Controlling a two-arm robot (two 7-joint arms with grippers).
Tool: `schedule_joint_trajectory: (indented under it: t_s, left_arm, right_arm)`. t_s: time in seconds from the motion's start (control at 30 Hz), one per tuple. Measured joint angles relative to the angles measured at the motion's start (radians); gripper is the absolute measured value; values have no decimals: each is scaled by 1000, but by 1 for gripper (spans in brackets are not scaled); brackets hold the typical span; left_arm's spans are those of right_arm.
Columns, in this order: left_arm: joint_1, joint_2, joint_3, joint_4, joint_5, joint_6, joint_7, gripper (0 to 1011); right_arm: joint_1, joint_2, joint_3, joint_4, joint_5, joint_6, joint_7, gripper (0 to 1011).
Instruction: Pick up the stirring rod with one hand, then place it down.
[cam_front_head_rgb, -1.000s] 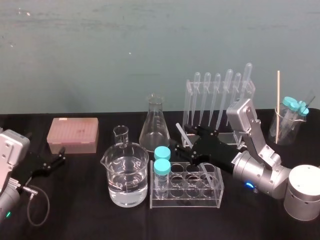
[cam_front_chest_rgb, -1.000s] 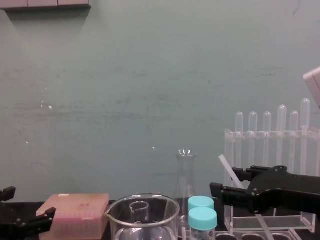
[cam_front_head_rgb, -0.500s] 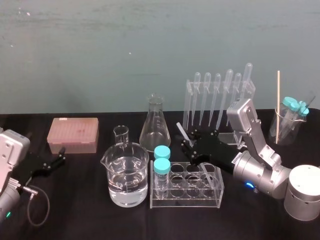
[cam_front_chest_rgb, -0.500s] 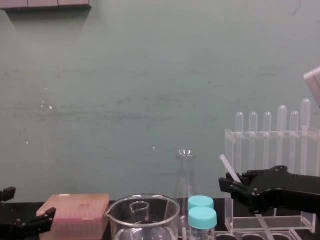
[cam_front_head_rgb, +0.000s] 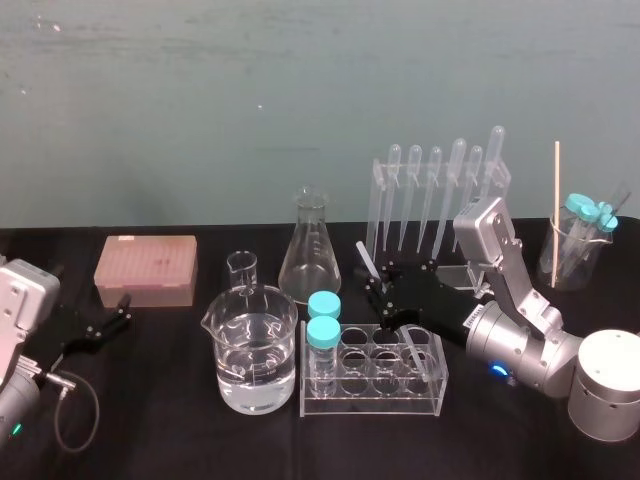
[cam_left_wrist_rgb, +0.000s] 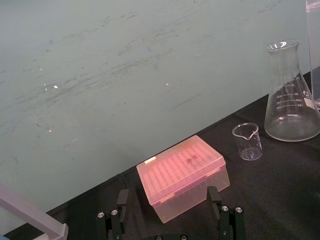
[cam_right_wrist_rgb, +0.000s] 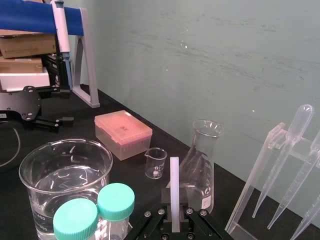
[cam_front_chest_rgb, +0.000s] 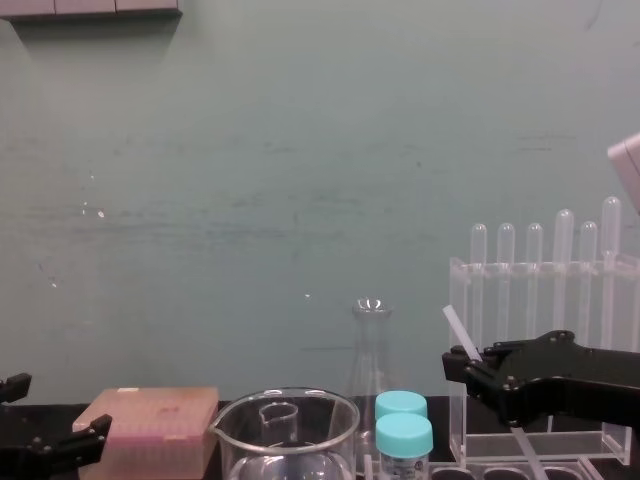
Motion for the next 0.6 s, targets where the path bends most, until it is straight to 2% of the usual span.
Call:
schedule_joint_trajectory:
  t_s: [0.47, 0.6]
  left_arm:
    - [0, 0, 0, 0, 0, 0, 0, 1000]
    - [0, 0, 0, 0, 0, 0, 0, 1000]
  right_arm:
    - [0, -1, 1, 0, -1, -1, 0, 69]
    - [-13, -13, 30, -3, -4, -45, -4, 69]
